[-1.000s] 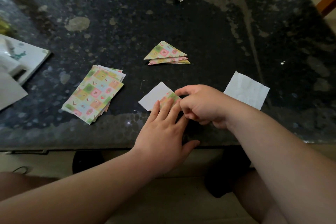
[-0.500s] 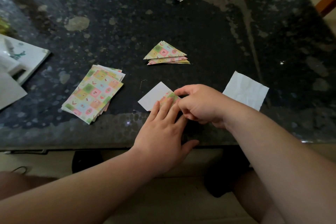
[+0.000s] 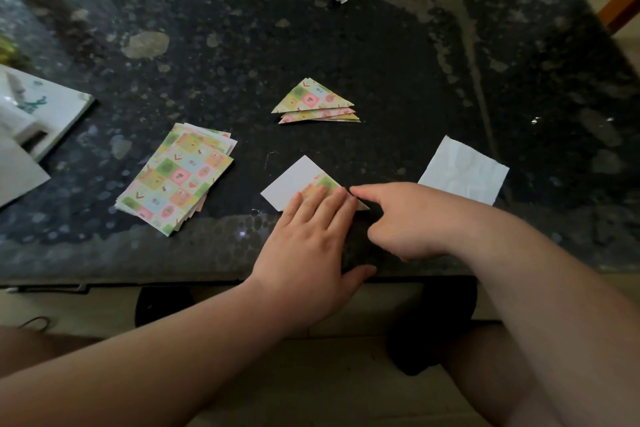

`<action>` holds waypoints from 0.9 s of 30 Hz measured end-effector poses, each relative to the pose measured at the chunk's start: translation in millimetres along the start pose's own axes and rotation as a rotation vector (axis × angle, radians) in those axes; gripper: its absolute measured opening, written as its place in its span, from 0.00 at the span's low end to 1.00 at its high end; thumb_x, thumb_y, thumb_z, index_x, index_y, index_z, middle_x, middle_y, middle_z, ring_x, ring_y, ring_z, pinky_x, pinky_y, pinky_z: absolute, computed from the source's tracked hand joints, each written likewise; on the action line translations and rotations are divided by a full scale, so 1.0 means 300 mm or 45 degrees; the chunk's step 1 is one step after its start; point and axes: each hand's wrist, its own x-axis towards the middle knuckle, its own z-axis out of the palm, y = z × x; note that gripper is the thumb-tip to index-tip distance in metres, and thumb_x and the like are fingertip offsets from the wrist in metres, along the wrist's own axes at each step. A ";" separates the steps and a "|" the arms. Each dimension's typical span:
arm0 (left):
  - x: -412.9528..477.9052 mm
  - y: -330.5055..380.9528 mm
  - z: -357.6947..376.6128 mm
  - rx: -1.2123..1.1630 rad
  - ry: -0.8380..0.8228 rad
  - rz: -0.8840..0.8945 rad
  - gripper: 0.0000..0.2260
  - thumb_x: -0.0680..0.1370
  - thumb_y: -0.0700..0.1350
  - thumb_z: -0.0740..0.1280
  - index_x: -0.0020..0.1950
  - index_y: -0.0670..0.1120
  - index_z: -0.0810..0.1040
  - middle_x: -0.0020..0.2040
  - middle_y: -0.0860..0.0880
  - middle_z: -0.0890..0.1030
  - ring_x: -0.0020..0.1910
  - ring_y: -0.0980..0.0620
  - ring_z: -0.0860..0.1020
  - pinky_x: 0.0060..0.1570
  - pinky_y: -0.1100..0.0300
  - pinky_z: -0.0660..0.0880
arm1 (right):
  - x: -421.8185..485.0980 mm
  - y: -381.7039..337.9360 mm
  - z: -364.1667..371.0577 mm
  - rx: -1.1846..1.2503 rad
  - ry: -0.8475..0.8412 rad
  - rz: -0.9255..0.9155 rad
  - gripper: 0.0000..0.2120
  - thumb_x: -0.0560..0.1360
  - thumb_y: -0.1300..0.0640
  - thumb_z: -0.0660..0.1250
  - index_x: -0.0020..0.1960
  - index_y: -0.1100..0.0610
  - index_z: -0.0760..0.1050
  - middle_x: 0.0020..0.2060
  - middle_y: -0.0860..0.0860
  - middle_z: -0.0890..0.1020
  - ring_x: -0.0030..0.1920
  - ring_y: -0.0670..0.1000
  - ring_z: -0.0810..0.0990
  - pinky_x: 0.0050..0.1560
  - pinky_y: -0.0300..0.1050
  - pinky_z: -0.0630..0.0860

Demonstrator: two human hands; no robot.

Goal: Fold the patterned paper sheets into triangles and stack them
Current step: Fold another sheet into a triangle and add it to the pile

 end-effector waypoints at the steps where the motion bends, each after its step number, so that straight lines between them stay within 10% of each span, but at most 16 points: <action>1: 0.002 -0.001 -0.002 -0.015 0.003 -0.008 0.42 0.75 0.72 0.58 0.81 0.48 0.60 0.81 0.49 0.63 0.81 0.46 0.55 0.80 0.45 0.52 | -0.002 0.000 0.002 -0.020 -0.013 0.005 0.32 0.76 0.63 0.62 0.76 0.41 0.67 0.63 0.49 0.80 0.55 0.52 0.81 0.57 0.49 0.81; 12: 0.012 -0.021 -0.051 -0.092 -0.049 0.043 0.42 0.74 0.69 0.64 0.82 0.48 0.60 0.81 0.51 0.61 0.82 0.50 0.54 0.81 0.55 0.47 | -0.030 -0.016 0.028 -0.344 -0.207 -0.021 0.44 0.80 0.54 0.63 0.82 0.39 0.34 0.64 0.53 0.78 0.55 0.54 0.80 0.56 0.50 0.80; 27: -0.034 -0.060 -0.178 0.255 -0.318 -0.164 0.37 0.77 0.74 0.45 0.81 0.57 0.59 0.83 0.56 0.51 0.82 0.53 0.44 0.78 0.40 0.35 | -0.056 -0.050 0.019 -0.431 -0.233 0.064 0.42 0.79 0.58 0.57 0.83 0.40 0.37 0.66 0.52 0.78 0.58 0.55 0.79 0.60 0.52 0.79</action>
